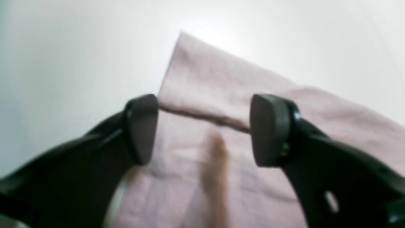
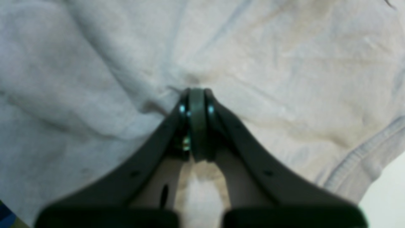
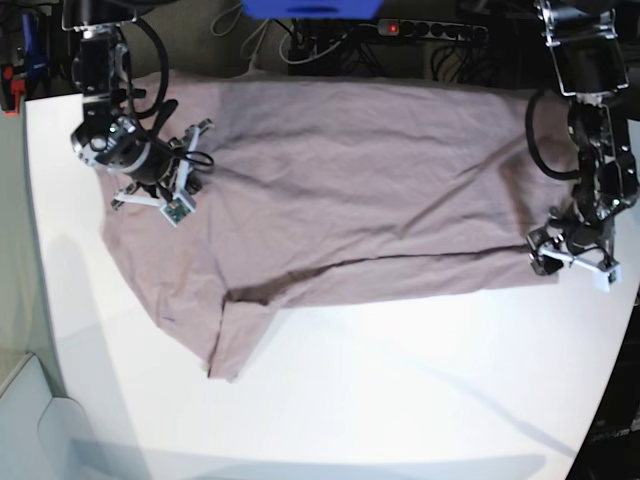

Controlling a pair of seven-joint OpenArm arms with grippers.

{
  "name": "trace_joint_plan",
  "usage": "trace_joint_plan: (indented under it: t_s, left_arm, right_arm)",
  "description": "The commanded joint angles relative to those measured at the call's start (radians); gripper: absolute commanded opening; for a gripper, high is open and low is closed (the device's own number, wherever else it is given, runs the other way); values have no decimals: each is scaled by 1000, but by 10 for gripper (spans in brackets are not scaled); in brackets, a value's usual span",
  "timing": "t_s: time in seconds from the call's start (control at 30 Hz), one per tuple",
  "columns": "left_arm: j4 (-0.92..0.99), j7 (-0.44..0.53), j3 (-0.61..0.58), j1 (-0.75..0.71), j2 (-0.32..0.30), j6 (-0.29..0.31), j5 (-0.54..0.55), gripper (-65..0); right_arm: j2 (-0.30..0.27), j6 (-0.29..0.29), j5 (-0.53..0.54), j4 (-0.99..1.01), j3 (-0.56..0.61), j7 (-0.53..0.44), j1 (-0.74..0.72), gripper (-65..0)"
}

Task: Layout the t-shirt on the table in an organized manner, then fold the t-shirt properly
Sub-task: 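Hold the collar corner with the right gripper and pull the side taut with the left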

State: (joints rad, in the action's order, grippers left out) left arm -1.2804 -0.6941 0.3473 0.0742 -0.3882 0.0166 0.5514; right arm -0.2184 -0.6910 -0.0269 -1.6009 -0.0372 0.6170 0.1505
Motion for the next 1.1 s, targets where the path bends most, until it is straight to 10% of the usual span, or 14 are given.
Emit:
trace_joint_plan:
  t_s: [0.0, 1.07]
  left_arm:
    - [3, 30, 0, 23, -22, 1, -21, -224]
    - [110, 66, -26, 88, 19, 3, -96, -219]
  right_arm:
    - [-6, -7, 6, -13, -5, -10, -7, -650]
    - [-11, -7, 6, 35, -7, -12, -18, -650]
